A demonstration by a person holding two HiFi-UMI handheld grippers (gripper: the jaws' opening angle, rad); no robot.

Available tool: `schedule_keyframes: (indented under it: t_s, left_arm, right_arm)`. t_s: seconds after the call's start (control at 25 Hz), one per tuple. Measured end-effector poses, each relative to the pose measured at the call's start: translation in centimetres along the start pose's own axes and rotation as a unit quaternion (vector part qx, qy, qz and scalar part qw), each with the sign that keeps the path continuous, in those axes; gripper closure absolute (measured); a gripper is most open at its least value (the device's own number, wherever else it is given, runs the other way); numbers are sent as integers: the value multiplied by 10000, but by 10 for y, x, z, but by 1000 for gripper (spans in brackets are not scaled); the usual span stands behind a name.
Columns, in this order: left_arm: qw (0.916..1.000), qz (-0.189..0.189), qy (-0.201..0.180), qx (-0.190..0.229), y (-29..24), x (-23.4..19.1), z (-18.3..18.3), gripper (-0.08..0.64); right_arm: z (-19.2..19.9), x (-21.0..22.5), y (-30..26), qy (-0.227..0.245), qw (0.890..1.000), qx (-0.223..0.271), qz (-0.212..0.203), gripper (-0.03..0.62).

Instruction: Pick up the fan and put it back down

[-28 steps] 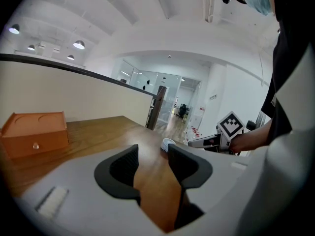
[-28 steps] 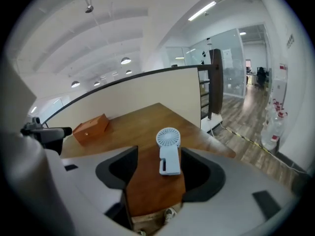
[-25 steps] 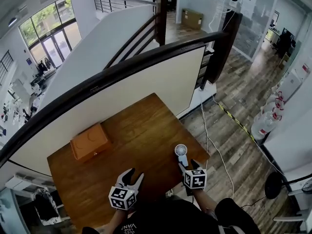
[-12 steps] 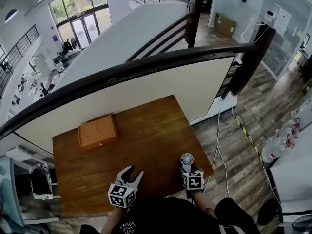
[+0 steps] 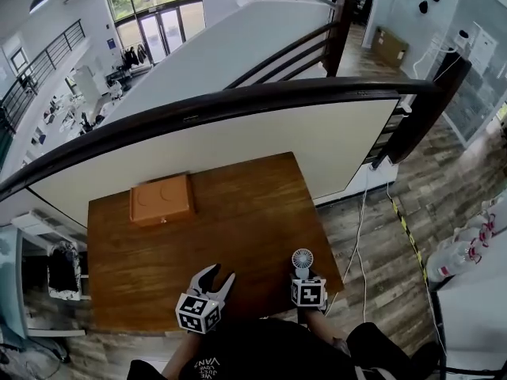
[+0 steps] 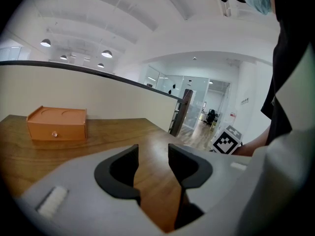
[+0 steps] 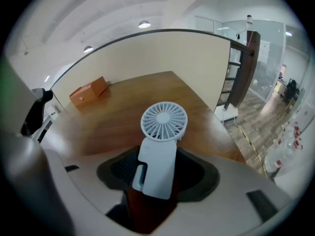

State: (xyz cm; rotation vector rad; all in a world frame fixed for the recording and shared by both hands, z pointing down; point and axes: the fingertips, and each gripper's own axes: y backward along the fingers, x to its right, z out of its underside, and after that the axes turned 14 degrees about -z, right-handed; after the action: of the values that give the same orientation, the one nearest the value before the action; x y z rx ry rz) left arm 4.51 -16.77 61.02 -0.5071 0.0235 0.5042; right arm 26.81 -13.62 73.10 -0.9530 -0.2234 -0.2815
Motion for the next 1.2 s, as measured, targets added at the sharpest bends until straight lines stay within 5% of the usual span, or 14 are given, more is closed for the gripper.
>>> schedule_keyframes:
  t_s: [0.28,0.6,1.2]
  left_arm:
    - [9990,-396,203,-2,19,-18,7,385]
    - [9960,-770,441,-43,26,-59,6,385]
    - [9981,-515,325,-38,-11,-101,-13,385]
  right_arm:
    - [-15,4,-5,222,9996,7,-186,364]
    - [-81,-8,-27,705,9966,237,-355,364]
    - [-210,-26,-90,1910,9806,298,-334,364]
